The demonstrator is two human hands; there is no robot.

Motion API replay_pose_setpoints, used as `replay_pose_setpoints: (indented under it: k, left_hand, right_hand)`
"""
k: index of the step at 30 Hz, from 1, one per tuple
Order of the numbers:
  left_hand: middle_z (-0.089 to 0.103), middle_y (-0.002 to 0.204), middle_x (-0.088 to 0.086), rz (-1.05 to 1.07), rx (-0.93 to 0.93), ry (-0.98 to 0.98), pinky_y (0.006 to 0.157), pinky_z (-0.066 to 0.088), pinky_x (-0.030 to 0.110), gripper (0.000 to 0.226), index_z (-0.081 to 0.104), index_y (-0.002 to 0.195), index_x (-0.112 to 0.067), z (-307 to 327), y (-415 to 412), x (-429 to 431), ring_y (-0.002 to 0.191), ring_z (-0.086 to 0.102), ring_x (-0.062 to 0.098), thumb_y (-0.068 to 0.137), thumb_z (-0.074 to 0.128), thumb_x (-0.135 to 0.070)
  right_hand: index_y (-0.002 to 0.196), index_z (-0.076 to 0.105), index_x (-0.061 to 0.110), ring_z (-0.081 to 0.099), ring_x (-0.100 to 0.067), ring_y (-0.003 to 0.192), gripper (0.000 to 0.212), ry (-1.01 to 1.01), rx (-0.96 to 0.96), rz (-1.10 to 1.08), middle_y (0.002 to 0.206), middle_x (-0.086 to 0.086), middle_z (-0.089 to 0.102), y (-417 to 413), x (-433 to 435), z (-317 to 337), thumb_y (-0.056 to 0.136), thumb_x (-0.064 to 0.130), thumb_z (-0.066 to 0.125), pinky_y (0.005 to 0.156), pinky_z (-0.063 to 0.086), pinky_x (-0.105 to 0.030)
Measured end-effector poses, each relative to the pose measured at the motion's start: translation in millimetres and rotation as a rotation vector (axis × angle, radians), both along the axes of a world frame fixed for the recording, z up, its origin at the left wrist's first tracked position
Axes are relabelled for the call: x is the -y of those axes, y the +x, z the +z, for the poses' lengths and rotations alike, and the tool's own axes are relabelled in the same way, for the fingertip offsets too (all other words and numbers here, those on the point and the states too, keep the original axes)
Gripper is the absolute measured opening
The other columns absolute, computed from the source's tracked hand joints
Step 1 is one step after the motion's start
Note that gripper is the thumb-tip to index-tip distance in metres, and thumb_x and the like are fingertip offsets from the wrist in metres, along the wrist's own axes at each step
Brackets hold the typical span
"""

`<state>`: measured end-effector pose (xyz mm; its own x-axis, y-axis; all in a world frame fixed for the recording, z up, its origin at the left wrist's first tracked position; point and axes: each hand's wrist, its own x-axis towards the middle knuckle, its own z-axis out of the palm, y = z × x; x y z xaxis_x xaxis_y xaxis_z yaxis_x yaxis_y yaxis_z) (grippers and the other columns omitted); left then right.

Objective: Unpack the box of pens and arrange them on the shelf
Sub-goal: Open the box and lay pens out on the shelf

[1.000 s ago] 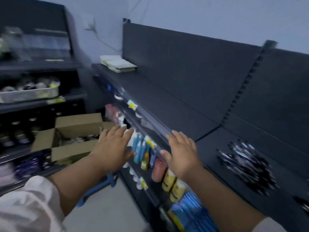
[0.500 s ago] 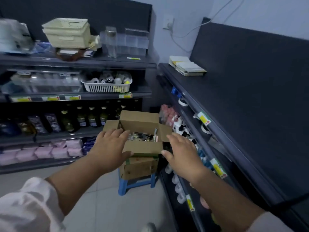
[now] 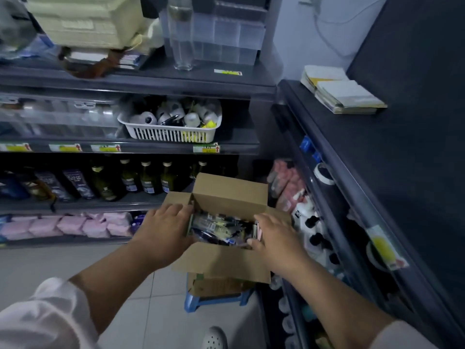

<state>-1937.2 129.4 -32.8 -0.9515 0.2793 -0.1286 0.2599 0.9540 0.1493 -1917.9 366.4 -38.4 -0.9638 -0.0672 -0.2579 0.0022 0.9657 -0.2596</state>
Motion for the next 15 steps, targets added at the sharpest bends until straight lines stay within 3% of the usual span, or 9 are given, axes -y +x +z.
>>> replay_pose_setpoints:
  k: [8, 15]
  left_hand:
    - [0.039, 0.147, 0.000, -0.029, 0.157, -0.052, 0.107, 0.026, 0.036, 0.064, 0.032, 0.143, -0.024, -80, -106, -31, 0.135, 0.034, 0.022, 0.088, 0.048, -0.052]
    - [0.039, 0.147, 0.002, -0.090, 0.232, -0.104, 0.105, 0.029, 0.032, 0.063, 0.033, 0.144, -0.022, -166, -175, -48, 0.133, 0.036, 0.022, 0.088, 0.053, -0.043]
  right_hand:
    - [0.146, 0.033, 0.019, 0.033, -0.024, 0.136, 0.057, -0.015, 0.144, -0.017, 0.148, -0.004, 0.037, -105, -22, -72, 0.095, 0.036, 0.052, 0.110, 0.031, -0.033]
    - [0.142, 0.037, 0.016, 0.041, -0.024, 0.127, 0.051, -0.054, 0.225, -0.060, 0.142, -0.006, 0.039, -157, -27, -164, 0.095, 0.031, 0.051, 0.100, 0.040, -0.032]
